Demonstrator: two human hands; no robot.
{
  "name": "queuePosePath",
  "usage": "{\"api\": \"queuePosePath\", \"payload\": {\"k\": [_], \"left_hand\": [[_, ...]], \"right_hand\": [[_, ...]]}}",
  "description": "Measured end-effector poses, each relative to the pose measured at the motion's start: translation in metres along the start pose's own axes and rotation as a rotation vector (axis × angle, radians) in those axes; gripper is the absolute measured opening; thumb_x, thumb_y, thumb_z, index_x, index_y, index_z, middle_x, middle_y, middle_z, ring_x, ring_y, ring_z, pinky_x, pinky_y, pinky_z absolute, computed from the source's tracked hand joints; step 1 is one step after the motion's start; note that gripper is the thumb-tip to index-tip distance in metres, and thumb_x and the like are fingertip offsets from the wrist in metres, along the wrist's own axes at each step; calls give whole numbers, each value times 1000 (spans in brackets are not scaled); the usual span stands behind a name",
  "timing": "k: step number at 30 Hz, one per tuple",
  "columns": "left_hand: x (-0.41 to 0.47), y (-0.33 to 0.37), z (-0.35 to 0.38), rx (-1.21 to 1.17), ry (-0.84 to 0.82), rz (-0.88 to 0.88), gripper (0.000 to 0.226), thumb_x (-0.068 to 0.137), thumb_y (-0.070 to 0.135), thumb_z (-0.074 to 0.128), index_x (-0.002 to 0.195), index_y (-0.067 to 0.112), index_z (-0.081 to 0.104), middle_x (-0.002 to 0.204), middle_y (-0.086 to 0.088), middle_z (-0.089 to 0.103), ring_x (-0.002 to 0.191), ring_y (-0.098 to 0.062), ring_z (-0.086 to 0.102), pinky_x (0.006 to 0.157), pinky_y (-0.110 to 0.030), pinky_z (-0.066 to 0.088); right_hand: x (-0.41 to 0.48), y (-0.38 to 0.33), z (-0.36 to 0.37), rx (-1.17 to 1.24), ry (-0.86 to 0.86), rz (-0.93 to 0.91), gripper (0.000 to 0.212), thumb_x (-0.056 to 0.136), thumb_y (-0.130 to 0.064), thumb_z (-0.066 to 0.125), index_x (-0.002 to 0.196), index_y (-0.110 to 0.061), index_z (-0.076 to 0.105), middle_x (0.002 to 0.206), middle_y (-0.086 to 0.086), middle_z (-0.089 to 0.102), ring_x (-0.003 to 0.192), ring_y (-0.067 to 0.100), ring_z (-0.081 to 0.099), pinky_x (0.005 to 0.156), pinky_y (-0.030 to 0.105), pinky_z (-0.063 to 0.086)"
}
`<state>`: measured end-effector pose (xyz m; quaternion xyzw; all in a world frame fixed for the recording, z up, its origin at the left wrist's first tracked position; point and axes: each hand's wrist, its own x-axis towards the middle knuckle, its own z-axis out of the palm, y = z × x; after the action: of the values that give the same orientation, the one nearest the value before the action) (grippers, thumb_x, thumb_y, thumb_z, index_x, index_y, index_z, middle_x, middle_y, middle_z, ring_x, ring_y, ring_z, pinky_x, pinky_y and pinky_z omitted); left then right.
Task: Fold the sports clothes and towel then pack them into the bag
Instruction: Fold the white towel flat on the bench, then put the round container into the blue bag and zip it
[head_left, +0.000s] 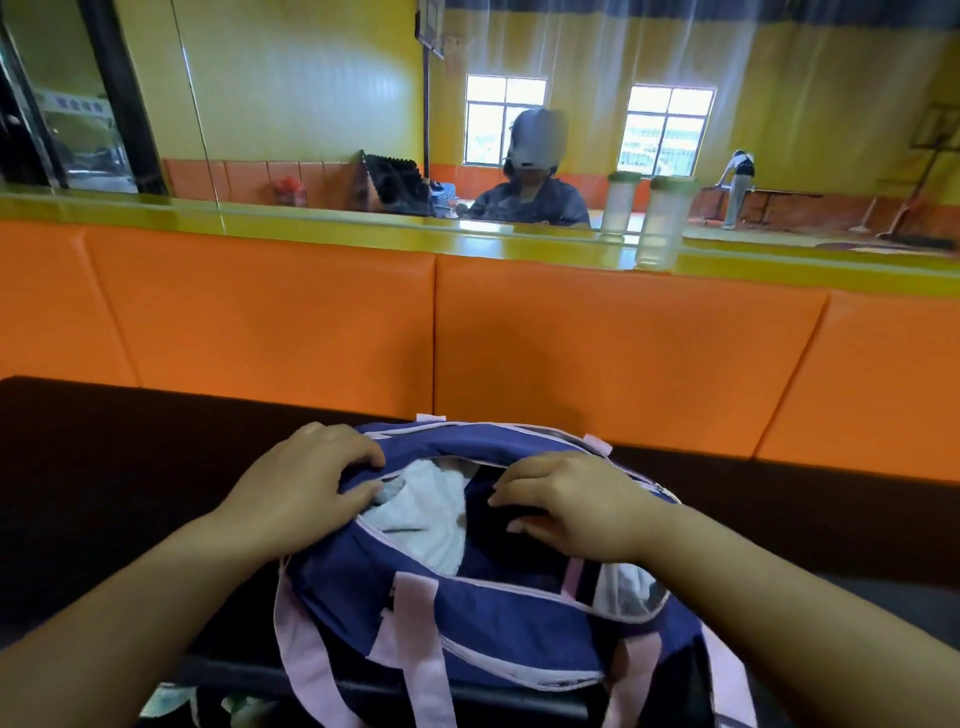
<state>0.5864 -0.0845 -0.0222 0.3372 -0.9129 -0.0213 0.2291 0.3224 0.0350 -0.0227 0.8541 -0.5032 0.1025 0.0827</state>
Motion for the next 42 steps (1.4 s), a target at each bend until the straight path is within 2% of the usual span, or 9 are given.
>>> {"api": "queuePosePath", "payload": {"k": [6, 9, 12, 21, 27, 30, 34, 38, 42], "left_hand": [[49, 26, -4, 145, -67, 116, 20, 82, 47, 51, 92, 33, 61, 93, 15, 59, 91, -11, 56, 72, -30, 45], [87, 41, -3, 229, -103, 168, 14, 88, 44, 50, 95, 32, 57, 88, 17, 47, 91, -9, 52, 67, -27, 38], [128, 55, 1, 297, -129, 204, 17, 89, 44, 50, 97, 31, 57, 98, 16, 55, 95, -10, 54, 66, -25, 35], [251, 87, 16, 483, -157, 216, 20, 91, 39, 46, 104, 30, 57, 115, 10, 58, 109, -13, 54, 70, -26, 36], [329, 94, 32, 520, -78, 183, 27, 91, 36, 47, 115, 30, 53, 122, 6, 55, 114, -17, 52, 80, -30, 43], [359, 97, 47, 514, 1, 166, 37, 91, 36, 48, 126, 28, 47, 125, 4, 49, 116, -20, 49, 84, -33, 43], [385, 94, 67, 488, 67, 117, 44, 91, 39, 50, 132, 26, 39, 130, 1, 42, 116, -23, 45, 87, -34, 43], [397, 82, 80, 460, 65, 100, 44, 92, 45, 49, 133, 29, 42, 127, 4, 47, 117, -19, 48, 89, -33, 42], [399, 77, 81, 425, 83, 104, 44, 90, 50, 49, 130, 33, 44, 122, 7, 49, 115, -17, 50, 81, -29, 40]], "right_hand": [[-29, 45, -51, -127, -48, 166, 25, 82, -37, 57, 101, -24, 68, 97, 0, 68, 87, 25, 64, 65, 30, 48], [-38, 76, -73, -166, -101, 242, 27, 86, -40, 52, 106, -27, 65, 107, -2, 66, 97, 24, 61, 73, 33, 48], [-42, 107, -97, -235, -166, 336, 28, 90, -43, 56, 115, -32, 61, 120, -10, 61, 108, 17, 57, 84, 33, 48], [-23, 206, -153, -473, -295, 517, 36, 92, -45, 53, 124, -29, 55, 126, -7, 57, 116, 18, 52, 85, 31, 48], [3, 275, -177, -670, -188, 673, 35, 91, -47, 52, 120, -28, 54, 121, -2, 60, 110, 24, 56, 74, 31, 46], [16, 301, -187, -730, -45, 711, 36, 91, -45, 51, 122, -26, 52, 123, -2, 58, 112, 24, 55, 73, 32, 44], [35, 326, -195, -745, 126, 705, 52, 91, -45, 52, 136, -23, 38, 135, 3, 47, 123, 27, 46, 86, 37, 44], [53, 352, -191, -709, 124, 739, 71, 88, -49, 56, 145, -22, 23, 148, 5, 33, 134, 29, 33, 100, 42, 39], [66, 368, -180, -622, 55, 776, 88, 85, -51, 60, 150, -20, 10, 154, 4, 24, 138, 29, 27, 101, 44, 39]]}}
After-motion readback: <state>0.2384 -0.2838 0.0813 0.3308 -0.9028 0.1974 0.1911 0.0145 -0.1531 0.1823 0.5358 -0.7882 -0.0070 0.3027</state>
